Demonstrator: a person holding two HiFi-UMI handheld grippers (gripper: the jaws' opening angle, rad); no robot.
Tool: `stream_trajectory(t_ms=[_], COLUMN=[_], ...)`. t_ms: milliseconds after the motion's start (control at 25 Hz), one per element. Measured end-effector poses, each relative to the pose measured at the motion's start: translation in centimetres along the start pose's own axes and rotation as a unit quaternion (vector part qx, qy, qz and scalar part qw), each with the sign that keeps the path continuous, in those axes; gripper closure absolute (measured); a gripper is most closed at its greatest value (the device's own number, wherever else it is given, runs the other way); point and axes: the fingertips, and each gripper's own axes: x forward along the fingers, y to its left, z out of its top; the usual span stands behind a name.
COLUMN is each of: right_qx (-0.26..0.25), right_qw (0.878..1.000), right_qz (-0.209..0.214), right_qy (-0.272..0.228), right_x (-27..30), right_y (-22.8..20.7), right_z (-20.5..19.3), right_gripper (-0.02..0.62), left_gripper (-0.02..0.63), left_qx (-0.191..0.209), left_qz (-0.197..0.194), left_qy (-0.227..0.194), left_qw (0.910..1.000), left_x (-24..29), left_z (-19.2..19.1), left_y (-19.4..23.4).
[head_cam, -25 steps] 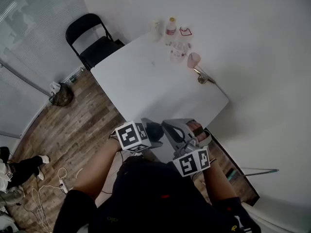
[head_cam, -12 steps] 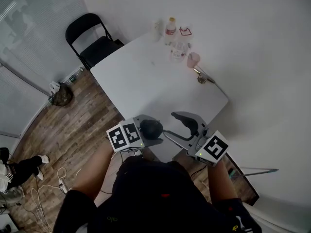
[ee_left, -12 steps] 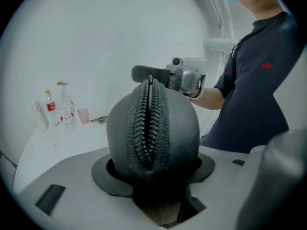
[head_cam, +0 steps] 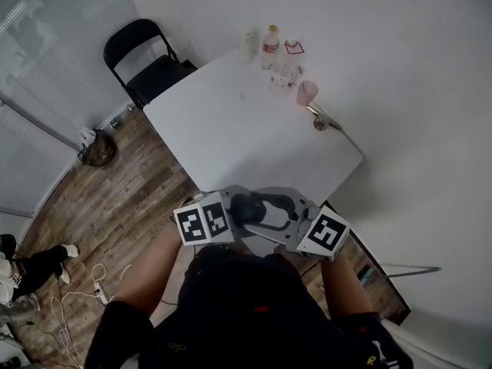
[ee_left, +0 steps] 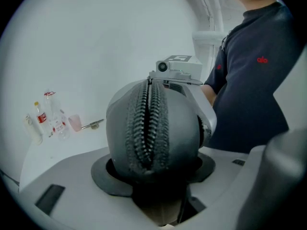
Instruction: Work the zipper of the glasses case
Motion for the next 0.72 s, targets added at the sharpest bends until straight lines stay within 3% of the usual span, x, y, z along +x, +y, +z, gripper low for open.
stream_trajectory(t_ms=[200, 400, 480, 640, 720], right_qx=[0.002, 0.039, 0.058, 0.079, 0.061], right_qw=[0.999, 0.994, 0.991, 0.983, 0.985], right_qz=[-0.018, -0.028, -0.024, -0.014, -0.013], right_qy=[-0.034, -0.094, -0.117, -0.165, -0.158], right_x=[-0.3, -1.8, -2.4, -3.1, -2.8], right_y=[0.0, -1.6, -2.1, -2.1, -1.5], right_z=[1.6, 3.5, 3.7, 4.8, 5.0], right_gripper=[0.341, 0.342, 0.342, 0.342, 0.342], left_gripper=[0.336, 0.287, 0.278, 0.28, 0.335], left_qx=[-0.006, -0.025, -0.037, -0.064, -0.069], left_qz=[-0.006, -0.006, -0.023, -0.049, -0.039], left_qy=[-0.063, -0.113, -0.151, -0.24, -0.247], left_qw=[0.998, 0.9933, 0.9875, 0.9675, 0.9657], left_x=[-0.9, -1.5, -2.0, -3.4, -3.7], left_z=[1.7, 2.5, 3.3, 5.3, 5.3], left_y=[-0.2, 0.5, 0.3, 0.1, 0.3])
